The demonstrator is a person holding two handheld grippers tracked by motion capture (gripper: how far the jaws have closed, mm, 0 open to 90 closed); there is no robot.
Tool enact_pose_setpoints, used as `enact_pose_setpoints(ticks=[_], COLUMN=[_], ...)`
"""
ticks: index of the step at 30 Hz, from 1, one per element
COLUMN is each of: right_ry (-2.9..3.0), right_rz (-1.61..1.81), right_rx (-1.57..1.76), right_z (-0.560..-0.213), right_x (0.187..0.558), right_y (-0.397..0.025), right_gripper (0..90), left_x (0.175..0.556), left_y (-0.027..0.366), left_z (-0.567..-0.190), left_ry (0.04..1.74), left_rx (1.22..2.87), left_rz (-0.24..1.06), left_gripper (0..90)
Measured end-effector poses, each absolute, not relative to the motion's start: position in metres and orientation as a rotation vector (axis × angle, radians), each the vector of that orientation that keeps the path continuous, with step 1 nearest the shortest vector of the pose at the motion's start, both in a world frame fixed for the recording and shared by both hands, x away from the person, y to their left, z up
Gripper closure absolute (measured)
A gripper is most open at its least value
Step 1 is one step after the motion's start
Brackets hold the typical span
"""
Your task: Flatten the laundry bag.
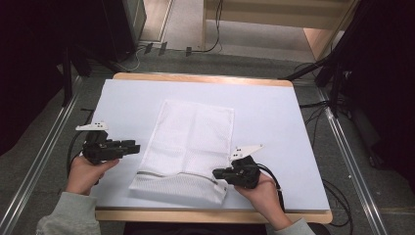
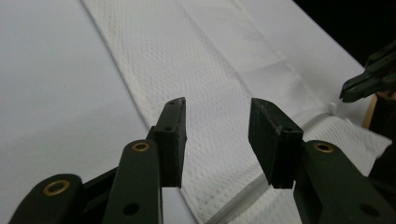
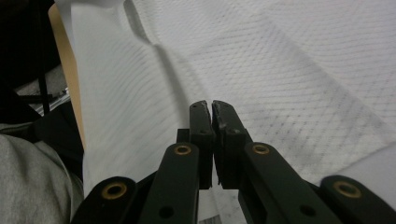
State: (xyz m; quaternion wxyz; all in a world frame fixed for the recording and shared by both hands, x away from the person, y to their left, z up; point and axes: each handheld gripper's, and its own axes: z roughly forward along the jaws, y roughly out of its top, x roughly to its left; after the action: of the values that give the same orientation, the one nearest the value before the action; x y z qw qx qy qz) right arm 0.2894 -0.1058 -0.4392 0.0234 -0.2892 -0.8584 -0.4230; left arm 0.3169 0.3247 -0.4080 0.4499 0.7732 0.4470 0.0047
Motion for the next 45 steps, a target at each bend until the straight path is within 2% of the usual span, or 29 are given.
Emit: enact_pose_setpoints(ticks=[12, 17, 24, 34, 41, 45], right_ry=[-2.686, -2.702, -2.715, -2.805, -2.854, -2.889], right_rz=[-1.326, -1.349, -1.349, -1.263, -1.289, -1.269], right_rx=[-1.013, -1.076, -1.187, -1.247, -1.225, -1.245], right_z=[-0.443, -0.447, -0.455, -0.472, -0.476, -0.475], right_x=[0.296, 0.305, 0.32, 0.332, 0.332, 0.332], right_y=[-0.118, -0.123, -0.133, -0.124, -0.111, -0.109], right_gripper=[78.6, 70.7, 65.9, 57.1, 56.4, 64.4], left_x=[0.336, 0.346, 0.353, 0.357, 0.357, 0.356], left_y=[0.312, 0.305, 0.301, 0.289, 0.284, 0.279], left_z=[-0.424, -0.433, -0.443, -0.45, -0.451, -0.452], left_ry=[1.158, 1.171, 1.205, 1.177, 1.172, 1.167], left_rx=[1.994, 2.052, 2.085, 2.142, 2.144, 2.155], left_rz=[0.01, 0.008, 0.022, 0.055, 0.06, 0.046], left_gripper=[57.9, 57.8, 56.9, 55.1, 57.5, 68.3])
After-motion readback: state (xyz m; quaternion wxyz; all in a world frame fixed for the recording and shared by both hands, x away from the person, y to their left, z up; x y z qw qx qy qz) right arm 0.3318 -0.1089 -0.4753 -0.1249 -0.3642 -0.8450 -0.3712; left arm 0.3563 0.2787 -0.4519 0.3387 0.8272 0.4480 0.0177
